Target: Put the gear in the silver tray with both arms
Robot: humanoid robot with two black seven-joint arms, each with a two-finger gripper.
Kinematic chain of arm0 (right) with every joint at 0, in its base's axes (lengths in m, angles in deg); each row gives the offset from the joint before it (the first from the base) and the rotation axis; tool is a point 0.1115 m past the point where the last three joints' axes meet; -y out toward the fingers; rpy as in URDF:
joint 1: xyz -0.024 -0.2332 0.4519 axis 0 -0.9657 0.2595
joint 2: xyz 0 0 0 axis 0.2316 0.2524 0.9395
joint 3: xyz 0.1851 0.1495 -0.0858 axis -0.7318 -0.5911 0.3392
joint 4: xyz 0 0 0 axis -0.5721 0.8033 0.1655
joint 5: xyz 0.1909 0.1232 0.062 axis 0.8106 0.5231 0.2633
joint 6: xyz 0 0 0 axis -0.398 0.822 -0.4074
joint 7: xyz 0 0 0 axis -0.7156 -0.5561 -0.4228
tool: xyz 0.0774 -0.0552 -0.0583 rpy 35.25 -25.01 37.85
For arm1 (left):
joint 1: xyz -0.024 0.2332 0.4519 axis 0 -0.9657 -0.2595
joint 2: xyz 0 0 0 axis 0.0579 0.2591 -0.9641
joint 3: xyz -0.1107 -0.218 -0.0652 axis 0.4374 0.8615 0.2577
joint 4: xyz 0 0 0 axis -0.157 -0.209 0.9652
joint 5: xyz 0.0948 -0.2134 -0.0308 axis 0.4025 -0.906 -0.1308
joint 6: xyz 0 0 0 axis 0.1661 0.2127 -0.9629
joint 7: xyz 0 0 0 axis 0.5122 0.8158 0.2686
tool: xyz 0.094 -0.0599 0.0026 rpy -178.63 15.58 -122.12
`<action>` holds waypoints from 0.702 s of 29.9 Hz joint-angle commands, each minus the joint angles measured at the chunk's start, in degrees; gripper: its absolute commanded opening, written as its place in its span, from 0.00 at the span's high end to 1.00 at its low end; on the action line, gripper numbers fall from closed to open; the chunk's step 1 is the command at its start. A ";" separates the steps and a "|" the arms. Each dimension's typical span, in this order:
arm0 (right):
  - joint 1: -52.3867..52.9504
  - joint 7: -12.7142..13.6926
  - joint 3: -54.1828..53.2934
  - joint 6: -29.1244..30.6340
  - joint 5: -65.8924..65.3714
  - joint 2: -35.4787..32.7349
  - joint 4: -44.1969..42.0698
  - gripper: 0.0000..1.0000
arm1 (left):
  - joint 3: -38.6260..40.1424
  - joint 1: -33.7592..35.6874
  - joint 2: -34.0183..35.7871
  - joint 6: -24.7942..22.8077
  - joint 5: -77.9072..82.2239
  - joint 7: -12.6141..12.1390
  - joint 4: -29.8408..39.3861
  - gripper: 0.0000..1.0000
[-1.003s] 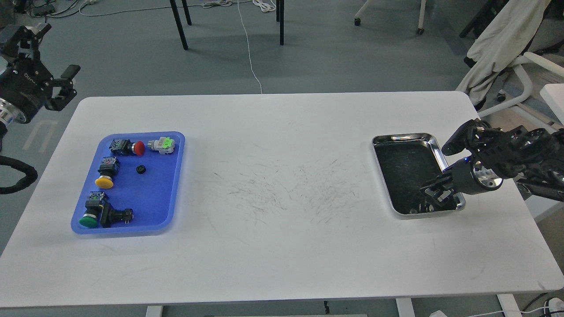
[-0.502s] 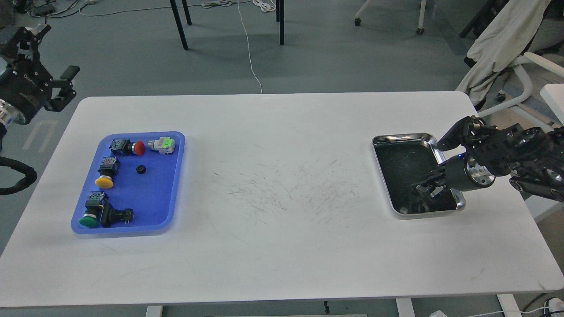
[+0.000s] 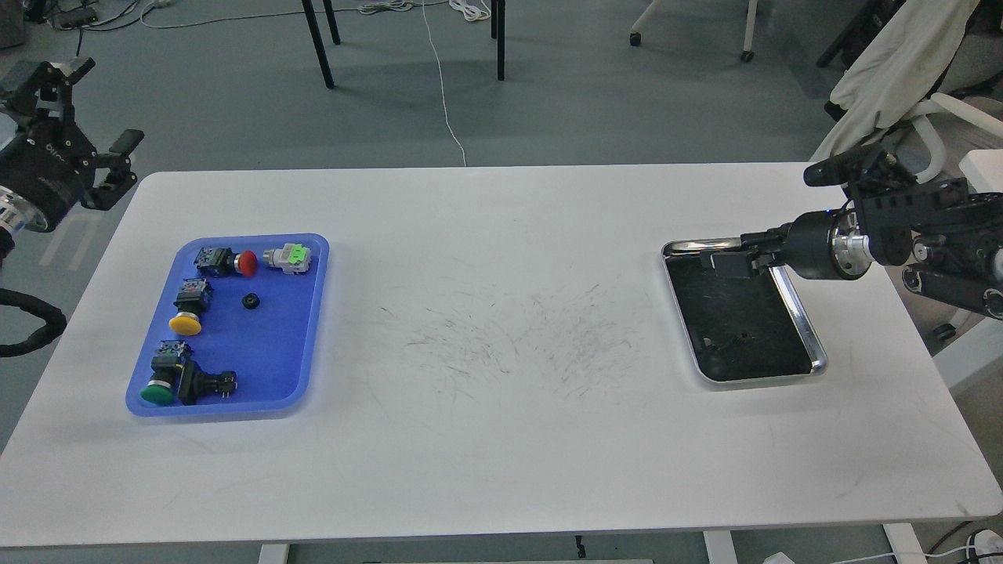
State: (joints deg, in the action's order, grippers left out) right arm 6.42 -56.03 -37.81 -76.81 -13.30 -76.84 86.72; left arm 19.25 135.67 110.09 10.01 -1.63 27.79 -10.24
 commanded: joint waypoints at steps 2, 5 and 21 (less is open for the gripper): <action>-1.11 0.00 -13.53 -0.61 5.96 -5.85 0.56 0.13 | 0.03 -0.64 -0.11 0.26 0.00 0.00 1.91 0.02; -4.35 0.00 -20.49 -0.61 11.31 -8.49 0.83 0.13 | 0.03 -0.73 -0.28 0.70 0.09 0.00 3.49 0.02; -14.46 0.00 -36.06 -2.81 38.48 -11.40 0.74 0.13 | -5.32 1.11 -5.81 8.17 21.42 -1.72 10.17 0.02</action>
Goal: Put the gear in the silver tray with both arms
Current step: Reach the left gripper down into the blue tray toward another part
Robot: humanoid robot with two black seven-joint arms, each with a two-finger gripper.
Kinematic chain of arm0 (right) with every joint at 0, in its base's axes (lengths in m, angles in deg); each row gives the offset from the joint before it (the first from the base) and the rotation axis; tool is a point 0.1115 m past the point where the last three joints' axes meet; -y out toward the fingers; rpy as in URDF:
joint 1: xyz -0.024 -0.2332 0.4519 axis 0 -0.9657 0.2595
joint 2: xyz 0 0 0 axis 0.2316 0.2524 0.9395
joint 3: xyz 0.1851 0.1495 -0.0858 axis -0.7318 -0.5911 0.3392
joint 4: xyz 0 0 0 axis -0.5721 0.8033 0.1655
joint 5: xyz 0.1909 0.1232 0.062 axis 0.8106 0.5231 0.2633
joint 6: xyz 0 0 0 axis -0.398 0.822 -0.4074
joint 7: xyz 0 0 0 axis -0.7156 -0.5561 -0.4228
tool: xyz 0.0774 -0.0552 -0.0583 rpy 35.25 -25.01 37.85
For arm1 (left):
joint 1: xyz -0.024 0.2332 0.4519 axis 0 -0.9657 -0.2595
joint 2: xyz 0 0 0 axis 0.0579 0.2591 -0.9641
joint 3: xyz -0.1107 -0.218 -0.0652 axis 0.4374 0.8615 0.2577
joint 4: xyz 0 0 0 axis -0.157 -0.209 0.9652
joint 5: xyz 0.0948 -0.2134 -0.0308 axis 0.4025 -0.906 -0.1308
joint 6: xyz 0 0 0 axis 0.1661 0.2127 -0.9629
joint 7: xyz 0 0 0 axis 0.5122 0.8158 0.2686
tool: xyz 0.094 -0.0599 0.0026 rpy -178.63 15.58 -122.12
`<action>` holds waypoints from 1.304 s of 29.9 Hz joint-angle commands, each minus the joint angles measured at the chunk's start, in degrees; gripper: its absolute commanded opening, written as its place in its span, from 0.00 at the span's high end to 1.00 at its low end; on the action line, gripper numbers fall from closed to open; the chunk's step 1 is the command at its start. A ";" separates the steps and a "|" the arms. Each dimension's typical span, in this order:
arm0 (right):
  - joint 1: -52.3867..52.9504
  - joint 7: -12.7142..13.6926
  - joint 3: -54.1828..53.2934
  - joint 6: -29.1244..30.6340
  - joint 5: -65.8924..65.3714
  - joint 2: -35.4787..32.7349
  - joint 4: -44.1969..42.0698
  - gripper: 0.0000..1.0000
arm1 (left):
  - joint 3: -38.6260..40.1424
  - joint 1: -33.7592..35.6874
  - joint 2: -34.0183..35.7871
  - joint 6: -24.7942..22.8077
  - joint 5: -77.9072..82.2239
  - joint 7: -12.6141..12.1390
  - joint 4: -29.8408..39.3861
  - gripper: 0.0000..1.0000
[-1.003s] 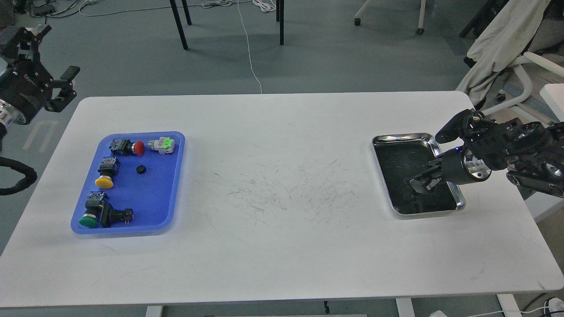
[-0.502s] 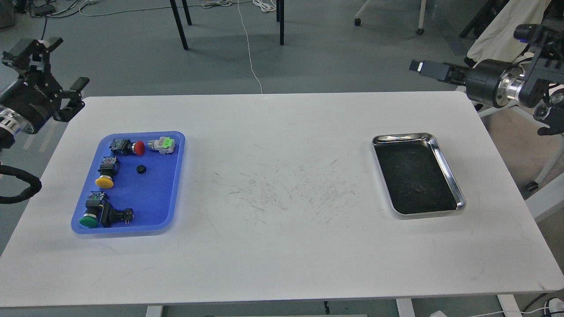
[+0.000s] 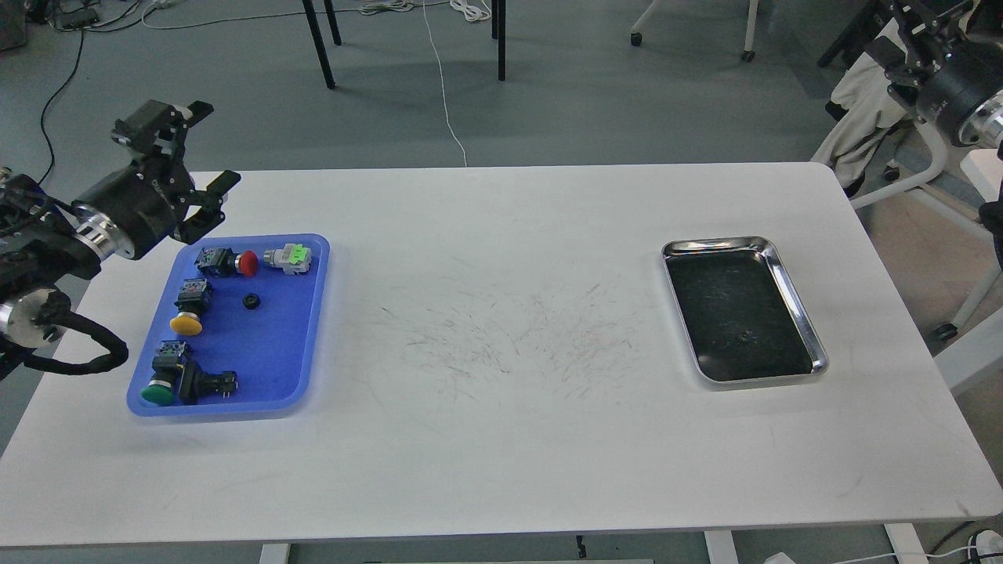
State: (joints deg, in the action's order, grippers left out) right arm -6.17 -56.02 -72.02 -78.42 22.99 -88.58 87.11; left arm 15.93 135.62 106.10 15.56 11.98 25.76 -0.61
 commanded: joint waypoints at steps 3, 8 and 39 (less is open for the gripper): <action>-3.72 -0.01 -3.87 -1.73 3.08 0.70 0.36 0.11 | -3.40 2.39 -2.36 3.06 12.13 0.31 1.42 0.02; -4.17 -0.01 -4.49 -2.00 3.08 0.96 0.36 0.11 | -9.03 5.03 -2.10 6.40 18.46 1.19 2.03 0.02; -3.99 -0.01 -5.19 -2.17 2.90 2.46 0.44 0.11 | -20.02 3.36 -2.26 19.32 55.91 2.03 -8.41 0.15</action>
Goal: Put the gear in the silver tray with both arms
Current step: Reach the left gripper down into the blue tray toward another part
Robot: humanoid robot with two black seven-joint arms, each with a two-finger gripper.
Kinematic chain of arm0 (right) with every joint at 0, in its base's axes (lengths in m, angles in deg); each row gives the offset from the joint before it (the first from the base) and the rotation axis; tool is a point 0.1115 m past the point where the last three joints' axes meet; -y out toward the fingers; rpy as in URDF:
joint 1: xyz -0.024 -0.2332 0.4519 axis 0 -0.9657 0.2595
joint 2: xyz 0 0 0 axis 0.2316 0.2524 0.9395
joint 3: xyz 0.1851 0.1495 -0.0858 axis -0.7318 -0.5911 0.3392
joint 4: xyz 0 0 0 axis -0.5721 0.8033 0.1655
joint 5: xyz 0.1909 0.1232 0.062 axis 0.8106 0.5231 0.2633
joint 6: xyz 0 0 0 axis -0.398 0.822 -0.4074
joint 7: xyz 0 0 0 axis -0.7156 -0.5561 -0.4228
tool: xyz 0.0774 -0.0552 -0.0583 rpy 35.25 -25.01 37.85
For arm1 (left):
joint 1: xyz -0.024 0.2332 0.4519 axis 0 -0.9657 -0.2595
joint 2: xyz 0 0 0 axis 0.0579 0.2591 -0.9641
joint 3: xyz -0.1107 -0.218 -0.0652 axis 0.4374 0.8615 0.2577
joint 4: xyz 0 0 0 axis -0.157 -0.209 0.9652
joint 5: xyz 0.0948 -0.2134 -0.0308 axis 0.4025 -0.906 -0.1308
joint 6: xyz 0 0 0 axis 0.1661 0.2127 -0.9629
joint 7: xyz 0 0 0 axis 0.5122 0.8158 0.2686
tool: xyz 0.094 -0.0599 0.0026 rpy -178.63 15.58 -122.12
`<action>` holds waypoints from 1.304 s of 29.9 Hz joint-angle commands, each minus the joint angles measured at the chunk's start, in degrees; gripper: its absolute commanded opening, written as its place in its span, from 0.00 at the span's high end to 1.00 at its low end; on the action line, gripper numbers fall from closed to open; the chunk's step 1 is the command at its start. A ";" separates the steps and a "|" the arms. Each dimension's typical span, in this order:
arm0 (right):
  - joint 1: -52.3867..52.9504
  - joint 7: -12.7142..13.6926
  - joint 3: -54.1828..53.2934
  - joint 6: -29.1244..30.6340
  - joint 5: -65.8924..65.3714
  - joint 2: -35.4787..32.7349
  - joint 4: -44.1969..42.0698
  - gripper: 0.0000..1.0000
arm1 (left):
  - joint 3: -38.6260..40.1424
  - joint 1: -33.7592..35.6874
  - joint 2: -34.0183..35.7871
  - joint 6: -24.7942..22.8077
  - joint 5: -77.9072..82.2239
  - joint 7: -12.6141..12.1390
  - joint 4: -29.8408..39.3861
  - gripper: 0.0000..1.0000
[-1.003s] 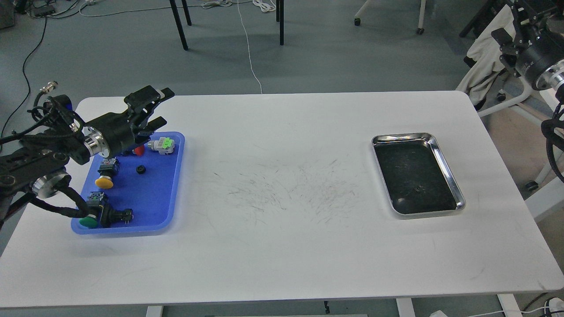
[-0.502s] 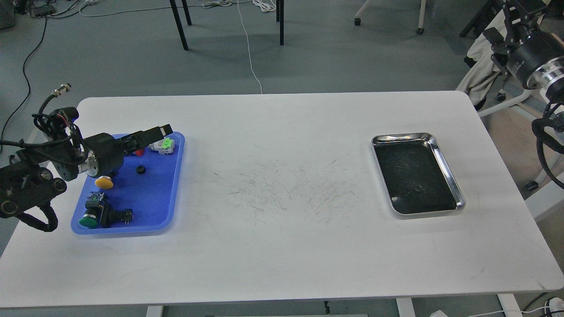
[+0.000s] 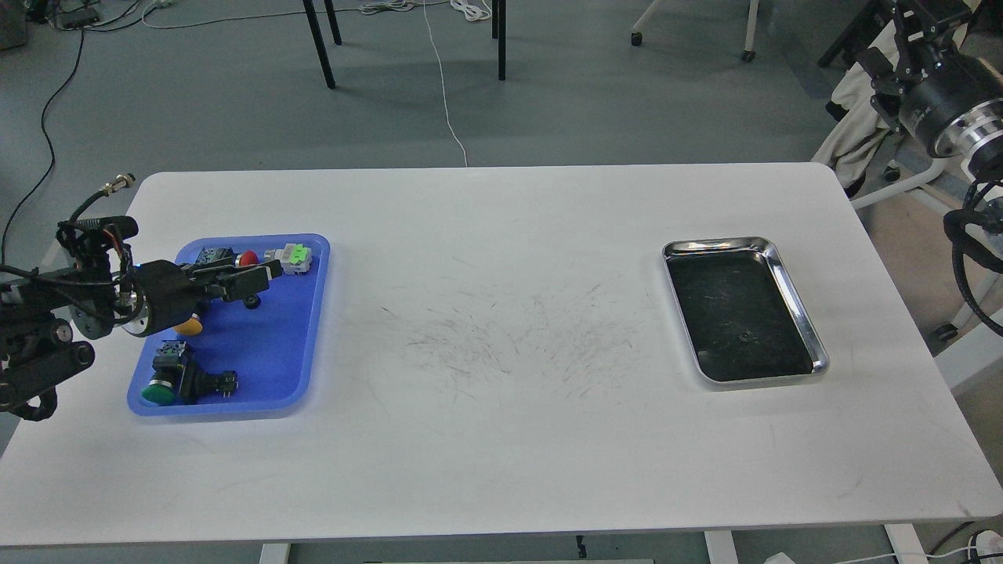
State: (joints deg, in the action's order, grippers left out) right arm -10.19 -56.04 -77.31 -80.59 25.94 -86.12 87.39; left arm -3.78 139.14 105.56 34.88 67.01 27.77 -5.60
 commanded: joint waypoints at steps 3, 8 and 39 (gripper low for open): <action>0.20 0.00 0.09 0.00 -0.05 -0.01 0.16 0.11 | -1.19 -1.04 -5.23 0.00 3.24 0.02 -7.90 0.18; 0.20 0.00 0.18 0.00 -0.05 -0.01 0.07 0.11 | -1.28 -2.44 -6.74 -0.09 4.48 0.02 -10.64 0.21; -0.06 0.00 0.27 0.09 -0.05 -0.09 0.24 0.10 | -1.54 -4.38 -10.78 0.00 5.18 0.02 -17.58 0.55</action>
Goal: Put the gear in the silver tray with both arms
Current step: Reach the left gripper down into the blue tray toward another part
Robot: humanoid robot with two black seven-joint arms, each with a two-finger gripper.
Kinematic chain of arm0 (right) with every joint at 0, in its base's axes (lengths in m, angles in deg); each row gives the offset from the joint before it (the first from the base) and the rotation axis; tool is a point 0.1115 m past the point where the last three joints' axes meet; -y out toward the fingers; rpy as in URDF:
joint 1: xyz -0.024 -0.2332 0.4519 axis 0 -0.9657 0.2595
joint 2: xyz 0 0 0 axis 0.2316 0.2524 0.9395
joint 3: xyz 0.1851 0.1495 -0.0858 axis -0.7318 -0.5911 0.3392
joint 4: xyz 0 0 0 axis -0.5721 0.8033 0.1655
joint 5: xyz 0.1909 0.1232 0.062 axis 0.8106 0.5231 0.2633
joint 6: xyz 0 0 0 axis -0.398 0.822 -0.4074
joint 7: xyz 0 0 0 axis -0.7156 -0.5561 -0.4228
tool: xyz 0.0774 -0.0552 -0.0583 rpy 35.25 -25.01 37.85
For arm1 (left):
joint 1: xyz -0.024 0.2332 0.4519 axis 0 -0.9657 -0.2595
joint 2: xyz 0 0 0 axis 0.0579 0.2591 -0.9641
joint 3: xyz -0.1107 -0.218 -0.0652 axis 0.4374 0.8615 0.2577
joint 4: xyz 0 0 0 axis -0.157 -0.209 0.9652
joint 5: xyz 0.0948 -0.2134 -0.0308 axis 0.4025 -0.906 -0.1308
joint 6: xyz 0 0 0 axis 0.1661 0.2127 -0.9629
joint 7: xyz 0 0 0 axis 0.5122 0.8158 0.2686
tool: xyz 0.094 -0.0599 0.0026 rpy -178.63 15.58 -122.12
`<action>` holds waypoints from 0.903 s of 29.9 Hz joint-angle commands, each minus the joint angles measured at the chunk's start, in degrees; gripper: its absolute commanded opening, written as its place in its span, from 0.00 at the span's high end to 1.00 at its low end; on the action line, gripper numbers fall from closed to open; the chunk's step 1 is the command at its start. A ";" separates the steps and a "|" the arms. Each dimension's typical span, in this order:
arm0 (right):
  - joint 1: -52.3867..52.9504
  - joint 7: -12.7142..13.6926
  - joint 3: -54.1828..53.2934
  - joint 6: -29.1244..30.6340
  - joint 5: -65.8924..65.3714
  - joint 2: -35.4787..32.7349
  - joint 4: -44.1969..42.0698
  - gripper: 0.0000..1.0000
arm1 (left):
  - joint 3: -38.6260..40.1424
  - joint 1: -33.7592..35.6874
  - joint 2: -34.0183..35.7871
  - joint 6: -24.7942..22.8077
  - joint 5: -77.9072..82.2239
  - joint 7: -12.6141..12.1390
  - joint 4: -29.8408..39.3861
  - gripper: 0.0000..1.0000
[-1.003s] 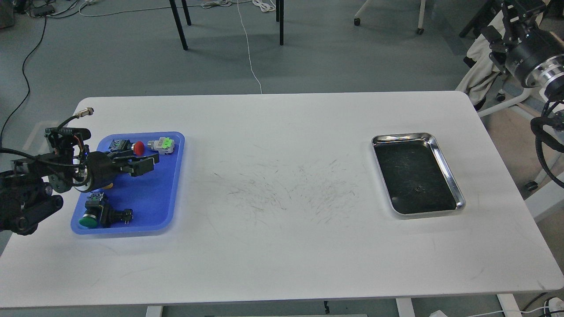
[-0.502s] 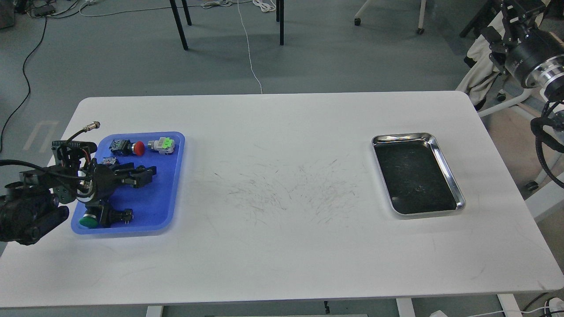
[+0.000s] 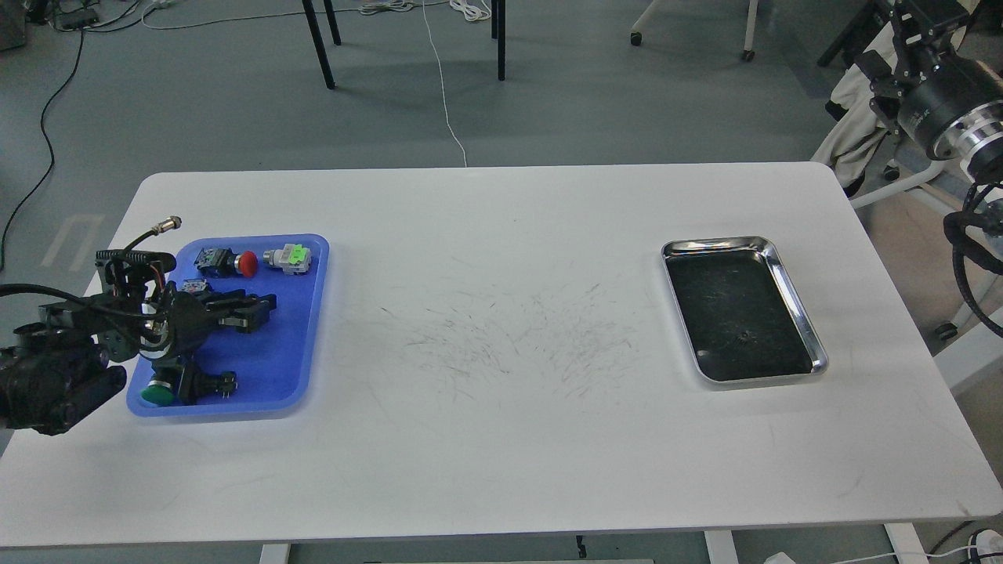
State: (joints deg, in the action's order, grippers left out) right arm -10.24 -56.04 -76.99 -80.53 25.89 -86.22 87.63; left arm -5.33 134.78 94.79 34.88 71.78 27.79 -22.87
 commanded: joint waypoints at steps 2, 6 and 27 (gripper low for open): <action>-0.01 0.00 -0.05 0.03 0.00 -0.09 -0.08 0.10 | 0.00 -0.02 -0.02 0.00 0.94 0.00 -0.31 0.59; 0.08 0.00 -0.05 0.03 0.00 -0.09 -0.08 0.10 | 0.00 -0.02 -0.02 0.00 1.12 0.00 -0.40 0.62; -0.09 0.00 -0.05 0.03 -0.35 -0.17 -0.08 0.10 | -3.86 0.07 -2.13 0.44 1.38 0.00 -3.47 0.86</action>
State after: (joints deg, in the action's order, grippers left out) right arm -10.23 -56.04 -77.05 -80.49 25.68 -86.47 87.53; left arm -8.94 135.00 92.49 35.26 73.02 27.82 -26.12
